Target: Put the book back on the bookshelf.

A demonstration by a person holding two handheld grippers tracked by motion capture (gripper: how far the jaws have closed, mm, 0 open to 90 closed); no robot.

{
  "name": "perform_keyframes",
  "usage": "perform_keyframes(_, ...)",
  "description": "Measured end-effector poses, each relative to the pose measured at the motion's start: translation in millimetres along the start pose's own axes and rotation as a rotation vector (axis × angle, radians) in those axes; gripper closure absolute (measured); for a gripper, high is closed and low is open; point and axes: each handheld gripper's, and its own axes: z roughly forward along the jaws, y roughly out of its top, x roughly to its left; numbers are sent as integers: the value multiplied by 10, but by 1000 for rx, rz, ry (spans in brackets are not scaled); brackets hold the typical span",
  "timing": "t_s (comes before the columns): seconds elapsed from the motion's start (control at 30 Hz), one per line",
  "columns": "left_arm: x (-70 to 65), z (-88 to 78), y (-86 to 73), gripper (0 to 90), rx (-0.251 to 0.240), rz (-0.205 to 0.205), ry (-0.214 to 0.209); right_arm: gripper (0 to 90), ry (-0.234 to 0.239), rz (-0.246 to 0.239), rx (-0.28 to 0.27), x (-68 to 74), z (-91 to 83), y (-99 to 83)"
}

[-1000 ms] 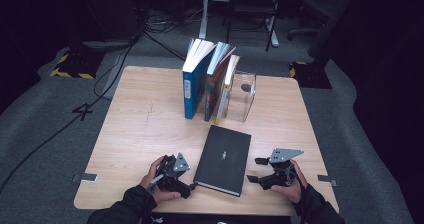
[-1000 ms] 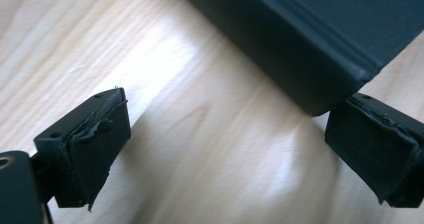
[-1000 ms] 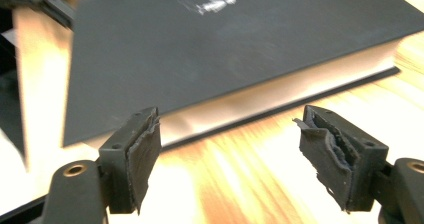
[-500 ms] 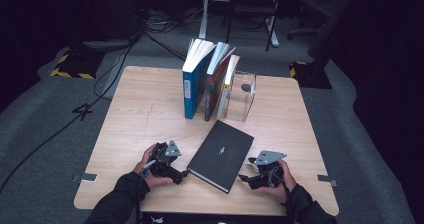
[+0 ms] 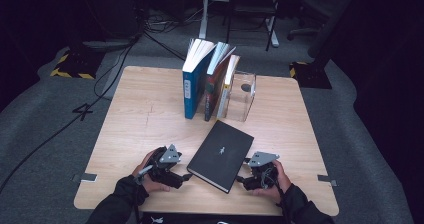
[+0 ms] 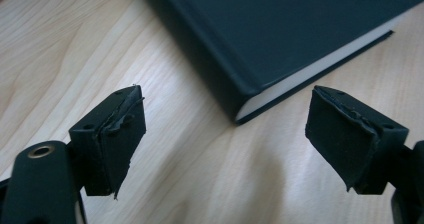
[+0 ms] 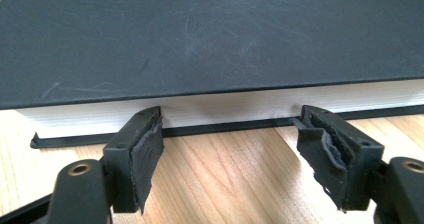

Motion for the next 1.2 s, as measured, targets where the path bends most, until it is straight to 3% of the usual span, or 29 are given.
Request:
perform_keyframes(0.23,-114,25,100,163,-23,28,7,259,0,-1,-19,1,-14,8)
perform_keyframes(0.4,-222,66,193,166,-25,81,16,259,6,-3,-30,12,-12,25)
perform_keyframes(0.63,-228,123,204,160,-1,93,31,259,17,-4,-42,18,-10,42)
perform_keyframes(0.77,-244,120,228,161,-12,101,28,256,17,-8,-50,26,-18,67)
perform_keyframes(0.93,-289,151,261,159,-1,138,26,256,24,-4,-75,37,-37,105)
perform_keyframes(1.2,-307,153,276,155,1,145,31,256,24,15,-119,41,-87,183)
